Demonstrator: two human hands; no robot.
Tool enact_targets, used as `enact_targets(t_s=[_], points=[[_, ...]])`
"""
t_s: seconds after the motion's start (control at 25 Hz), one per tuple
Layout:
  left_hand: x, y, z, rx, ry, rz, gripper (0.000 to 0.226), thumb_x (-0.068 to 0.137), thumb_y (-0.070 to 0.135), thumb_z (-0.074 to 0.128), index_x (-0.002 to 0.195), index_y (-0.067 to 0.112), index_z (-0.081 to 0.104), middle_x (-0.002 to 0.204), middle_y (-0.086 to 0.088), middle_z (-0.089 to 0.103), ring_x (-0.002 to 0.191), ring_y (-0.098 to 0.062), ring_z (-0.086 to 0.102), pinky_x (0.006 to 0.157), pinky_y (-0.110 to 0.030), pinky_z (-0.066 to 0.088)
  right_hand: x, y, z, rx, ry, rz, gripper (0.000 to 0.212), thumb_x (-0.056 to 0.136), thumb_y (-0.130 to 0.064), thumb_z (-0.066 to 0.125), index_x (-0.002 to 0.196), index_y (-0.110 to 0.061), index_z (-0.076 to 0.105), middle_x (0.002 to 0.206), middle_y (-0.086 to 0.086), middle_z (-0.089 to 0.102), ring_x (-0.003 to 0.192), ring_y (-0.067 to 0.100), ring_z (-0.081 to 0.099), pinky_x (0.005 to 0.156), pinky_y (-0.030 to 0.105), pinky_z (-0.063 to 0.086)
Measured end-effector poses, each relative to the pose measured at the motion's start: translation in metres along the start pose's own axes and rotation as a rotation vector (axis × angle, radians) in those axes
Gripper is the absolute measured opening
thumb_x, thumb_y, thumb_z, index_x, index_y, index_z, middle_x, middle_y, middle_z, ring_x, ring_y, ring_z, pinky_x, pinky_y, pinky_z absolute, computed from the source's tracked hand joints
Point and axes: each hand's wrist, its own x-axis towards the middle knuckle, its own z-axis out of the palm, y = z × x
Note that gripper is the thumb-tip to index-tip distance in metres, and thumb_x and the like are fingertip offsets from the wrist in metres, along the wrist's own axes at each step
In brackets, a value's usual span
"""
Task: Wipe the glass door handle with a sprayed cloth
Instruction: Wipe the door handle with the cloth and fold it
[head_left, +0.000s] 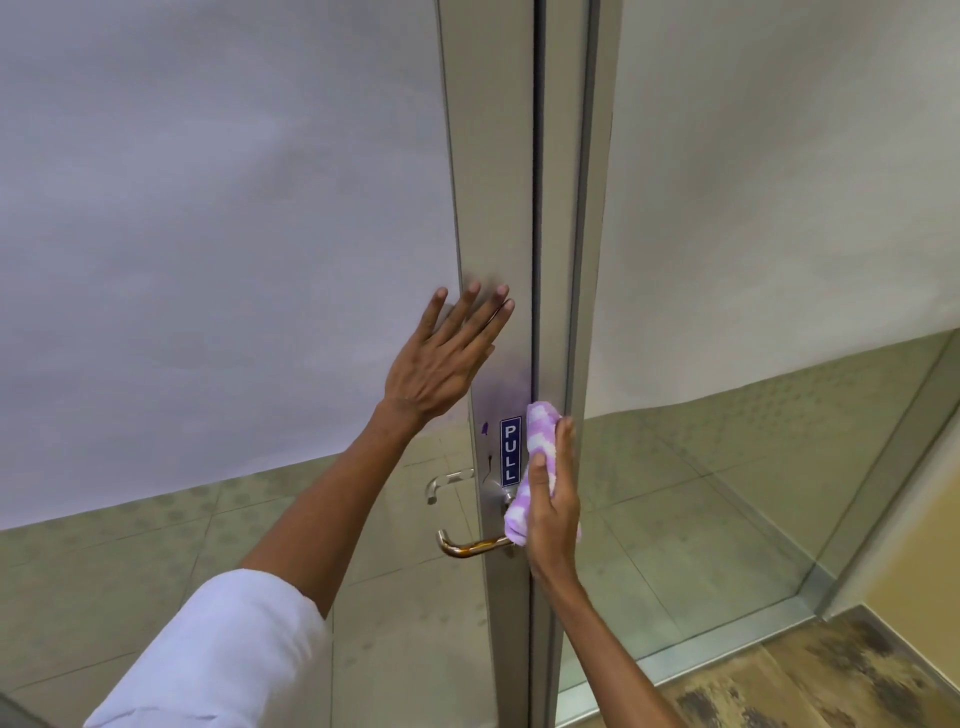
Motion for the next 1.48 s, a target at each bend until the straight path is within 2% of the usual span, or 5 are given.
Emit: enact_targets(t_s=[0.12,0.32,0.52,0.84,1.48], points=[[0.001,0.000,0.001,-0.007,-0.009,0.011,0.053,0.115,0.030,0.023,0.165,0.015,0.015,0.171,-0.010,0.023,0.157,-0.031,0.002,0.127,-0.050,-0.011,0.011,0.003,0.022,-0.098,-0.080,-0.137,0.060,0.104,-0.037,0.041,0.155,-0.043,0.009,0.160,-0.037,0.007,0.153,0.000,0.007,0.126,0.026,0.009],[0.000,0.001,0.003,-0.017,0.018,0.012,0.058,0.114,0.033,0.026,0.165,0.015,0.006,0.170,-0.011,0.027,0.156,-0.032,0.004,0.127,-0.050,-0.010,0.032,0.031,0.037,-0.284,-0.212,-0.225,0.059,0.105,-0.018,0.046,0.158,-0.009,0.021,0.163,0.016,0.030,0.152,0.031,0.026,0.123,0.055,0.023],[0.001,0.000,0.003,-0.024,0.016,0.007,0.059,0.113,0.034,0.028,0.164,0.017,0.003,0.171,-0.008,0.008,0.155,-0.031,0.006,0.127,-0.051,-0.009,0.048,0.039,0.037,-0.486,-0.219,-0.405,0.060,0.107,-0.043,0.024,0.155,-0.042,-0.010,0.168,-0.010,-0.003,0.156,0.015,-0.002,0.127,0.047,0.002],[0.002,0.001,0.003,-0.017,0.022,-0.004,0.061,0.113,0.035,0.029,0.163,0.017,0.000,0.168,-0.008,0.005,0.155,-0.031,0.006,0.127,-0.051,-0.008,0.055,0.050,0.028,-0.641,-0.268,-0.437,0.060,0.106,-0.040,0.025,0.159,-0.013,0.016,0.168,0.003,0.011,0.156,0.013,-0.002,0.126,0.054,0.015],[0.002,0.001,0.007,-0.011,-0.051,-0.012,0.062,0.112,0.046,0.020,0.166,0.022,0.000,0.172,-0.006,0.017,0.157,-0.032,0.014,0.126,-0.052,-0.005,0.028,0.084,0.013,-0.833,-0.447,-0.394,0.057,0.106,-0.027,0.033,0.157,-0.016,0.009,0.167,0.005,0.010,0.156,0.022,0.001,0.127,0.050,0.011]])
